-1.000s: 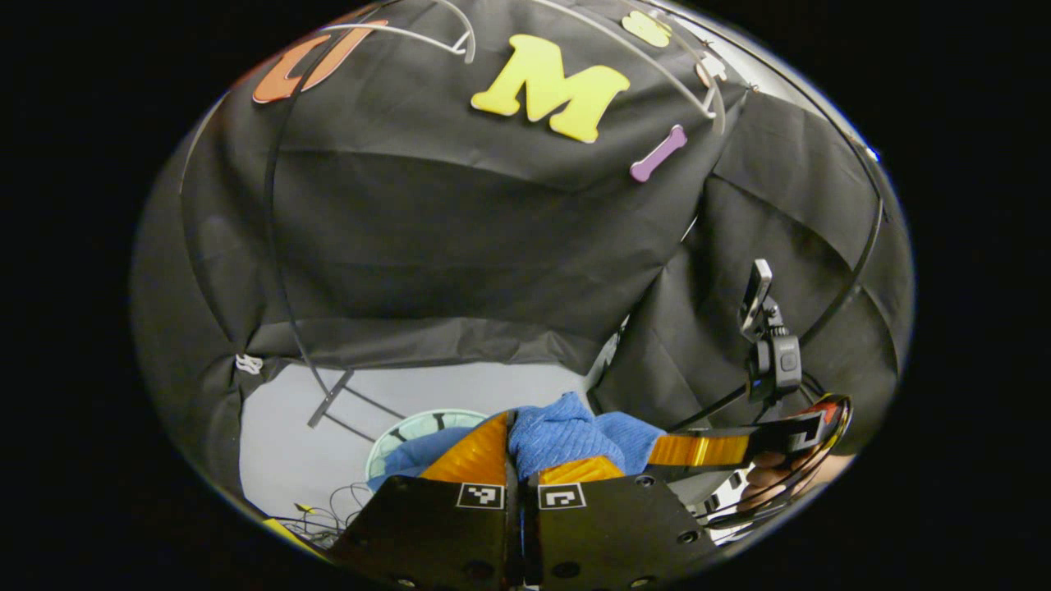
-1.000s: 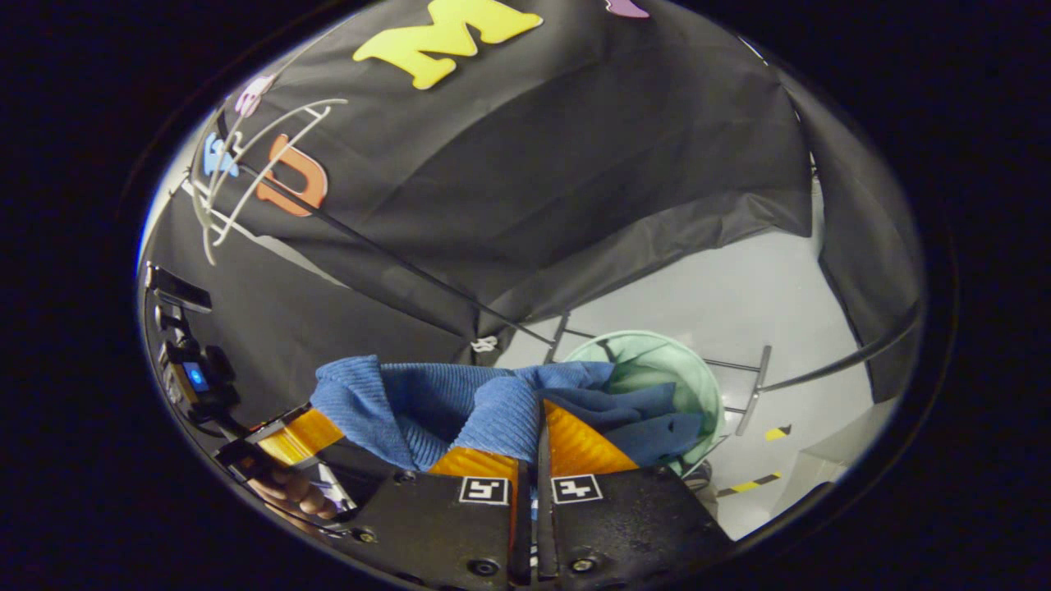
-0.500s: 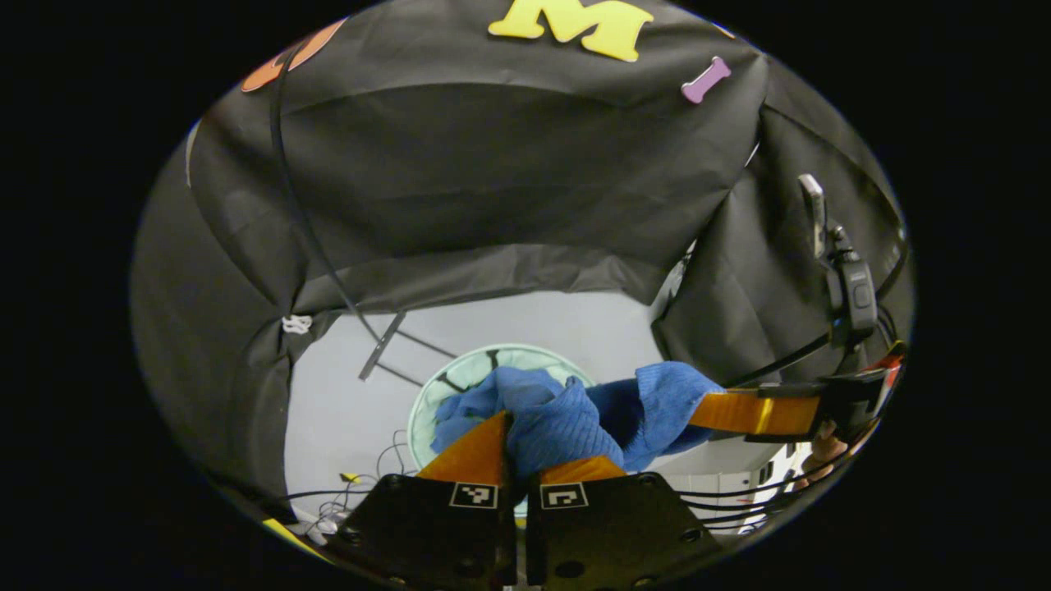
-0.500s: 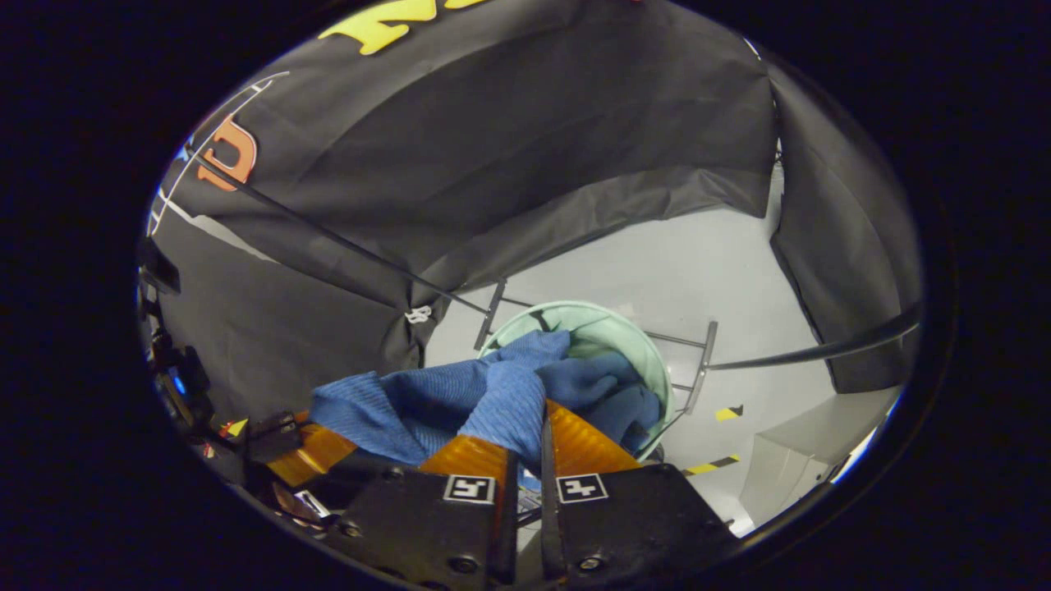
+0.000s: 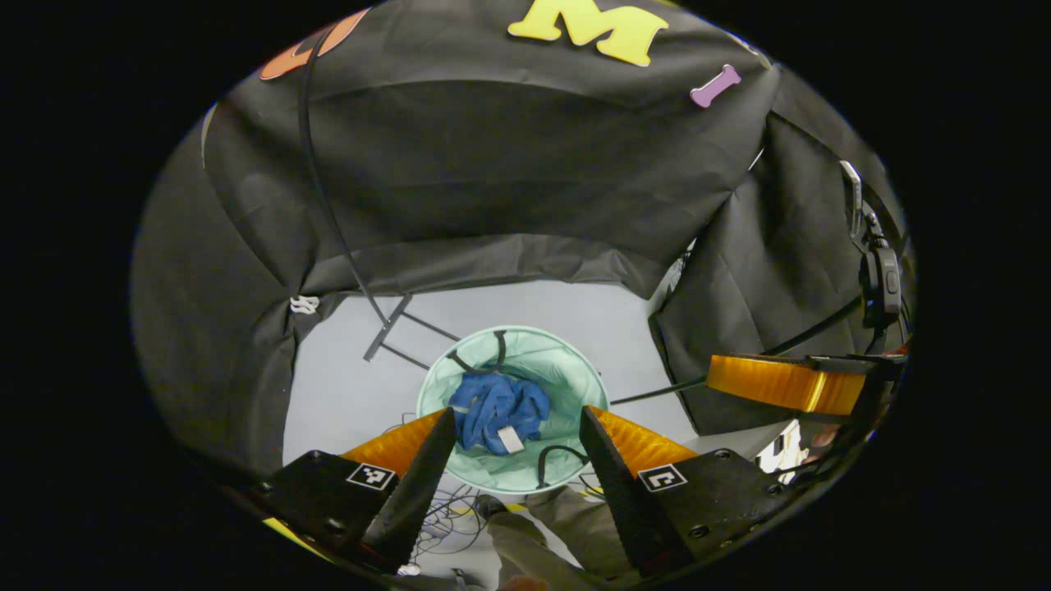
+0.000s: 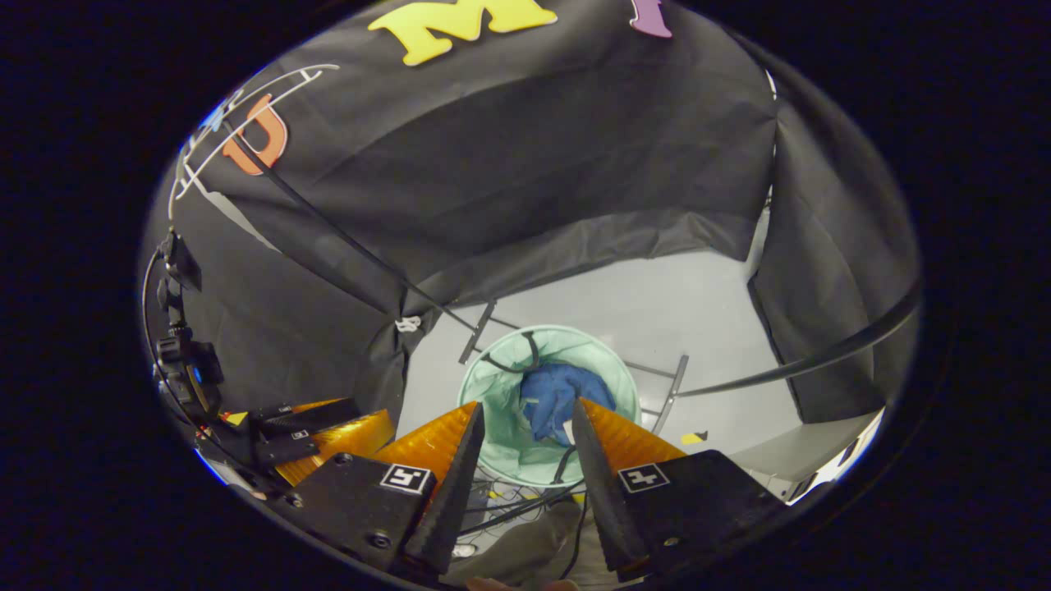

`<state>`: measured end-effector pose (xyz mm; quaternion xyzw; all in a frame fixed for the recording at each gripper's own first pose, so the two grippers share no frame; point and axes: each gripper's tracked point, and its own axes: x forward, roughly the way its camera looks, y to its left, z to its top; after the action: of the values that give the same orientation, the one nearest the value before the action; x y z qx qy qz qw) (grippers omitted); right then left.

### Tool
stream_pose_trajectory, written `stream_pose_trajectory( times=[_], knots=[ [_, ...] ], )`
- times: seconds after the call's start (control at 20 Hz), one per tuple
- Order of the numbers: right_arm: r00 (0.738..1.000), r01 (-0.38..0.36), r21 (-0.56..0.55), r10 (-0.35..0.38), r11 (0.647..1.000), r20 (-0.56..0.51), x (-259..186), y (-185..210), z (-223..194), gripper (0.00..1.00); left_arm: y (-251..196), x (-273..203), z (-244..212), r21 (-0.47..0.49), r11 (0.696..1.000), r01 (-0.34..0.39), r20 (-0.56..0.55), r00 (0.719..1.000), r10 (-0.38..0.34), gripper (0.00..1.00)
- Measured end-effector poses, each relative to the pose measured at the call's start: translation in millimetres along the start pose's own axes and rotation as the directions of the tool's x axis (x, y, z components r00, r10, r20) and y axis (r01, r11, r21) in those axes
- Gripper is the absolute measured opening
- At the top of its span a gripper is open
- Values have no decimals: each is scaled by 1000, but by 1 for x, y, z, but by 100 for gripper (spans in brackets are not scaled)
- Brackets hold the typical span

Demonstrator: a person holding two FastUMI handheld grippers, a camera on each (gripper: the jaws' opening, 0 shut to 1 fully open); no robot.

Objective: Grasp the clothes on the hanger with both hands and then place them into the laundry hamper below.

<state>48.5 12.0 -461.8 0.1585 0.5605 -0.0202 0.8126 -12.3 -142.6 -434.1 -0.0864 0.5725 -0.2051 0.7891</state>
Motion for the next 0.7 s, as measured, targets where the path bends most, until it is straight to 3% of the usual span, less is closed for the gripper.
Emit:
stream_pose_trajectory(
  times=[0.05,0.1,0.15,0.25,0.3,0.35,0.55,0.7],
  knots=[
    [999,-1,-3,1,1000,36,-12,0,0,69,1,-9,2,6,1000,1,22,1000,-2,93],
    [997,3,-4,-2,1000,74,-27,-1,2,70,2,-19,6,13,1000,0,43,999,0,100],
    [994,9,-10,-8,1000,111,-44,0,0,70,4,-33,9,23,1000,-7,67,998,6,95],
    [979,51,-31,-44,998,200,-77,0,6,73,6,-58,21,49,999,-23,121,992,17,97],
    [965,80,-41,-67,996,252,-95,-1,12,77,5,-69,30,66,997,-34,153,988,23,100],
    [951,102,-52,-82,993,299,-110,0,16,81,4,-83,38,81,996,-45,187,982,29,97],
    [881,168,-79,-114,983,459,-177,4,35,81,-4,-130,66,100,992,-70,320,947,35,97],
    [814,217,-98,-124,971,567,-235,1,49,81,-2,-178,92,115,984,-136,478,876,65,97]
  ],
)
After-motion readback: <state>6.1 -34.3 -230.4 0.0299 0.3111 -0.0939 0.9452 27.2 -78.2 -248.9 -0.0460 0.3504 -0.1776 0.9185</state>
